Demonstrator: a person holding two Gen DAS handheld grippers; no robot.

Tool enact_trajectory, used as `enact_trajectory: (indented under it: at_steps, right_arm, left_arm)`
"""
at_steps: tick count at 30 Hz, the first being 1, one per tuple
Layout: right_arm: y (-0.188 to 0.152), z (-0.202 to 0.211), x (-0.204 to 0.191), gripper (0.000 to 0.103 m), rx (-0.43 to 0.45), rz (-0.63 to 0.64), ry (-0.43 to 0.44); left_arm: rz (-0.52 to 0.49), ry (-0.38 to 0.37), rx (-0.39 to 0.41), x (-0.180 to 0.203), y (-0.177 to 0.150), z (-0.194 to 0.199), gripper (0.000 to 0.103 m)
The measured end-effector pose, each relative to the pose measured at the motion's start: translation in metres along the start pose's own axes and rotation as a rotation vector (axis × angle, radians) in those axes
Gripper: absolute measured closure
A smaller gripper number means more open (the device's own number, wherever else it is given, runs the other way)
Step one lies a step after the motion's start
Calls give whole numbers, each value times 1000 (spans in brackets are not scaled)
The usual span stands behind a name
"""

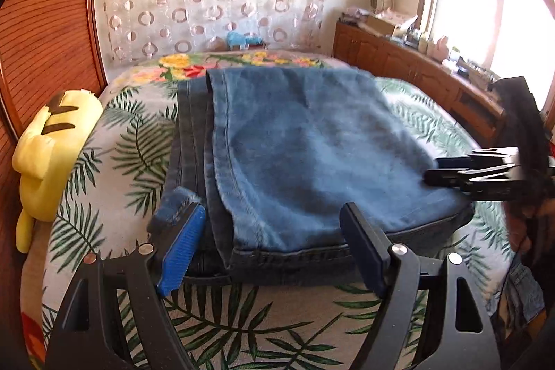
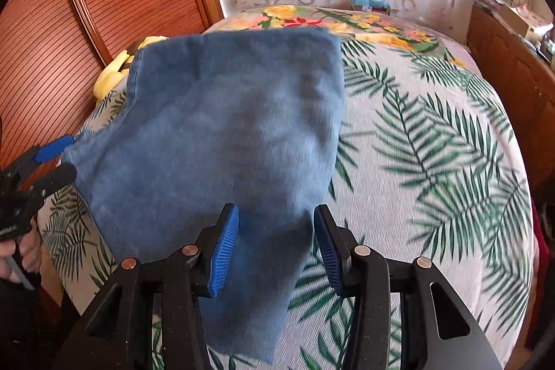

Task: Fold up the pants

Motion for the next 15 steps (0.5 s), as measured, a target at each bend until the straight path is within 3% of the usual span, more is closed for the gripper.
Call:
enact_trajectory:
  at_steps: [5,15]
  right_arm:
    - [-21,20,-3,56,15,-21,4]
    - [-41,29,-7,55,65,-27,8]
  left_arm:
    - [18,17,-34,-10,-11,-7,23]
    - [14,24,-29,-9,-13,-4,23]
Point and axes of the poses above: each gripper's, at about its wrist camera, not at the fingertips, and z roughly against the way its jaws point, x to its right, y to its top, the point moved 2 cm from there along -z, roughly the way its jaws point, and after that the axes turned 11 degrees about -y, right-handed, at the moved point
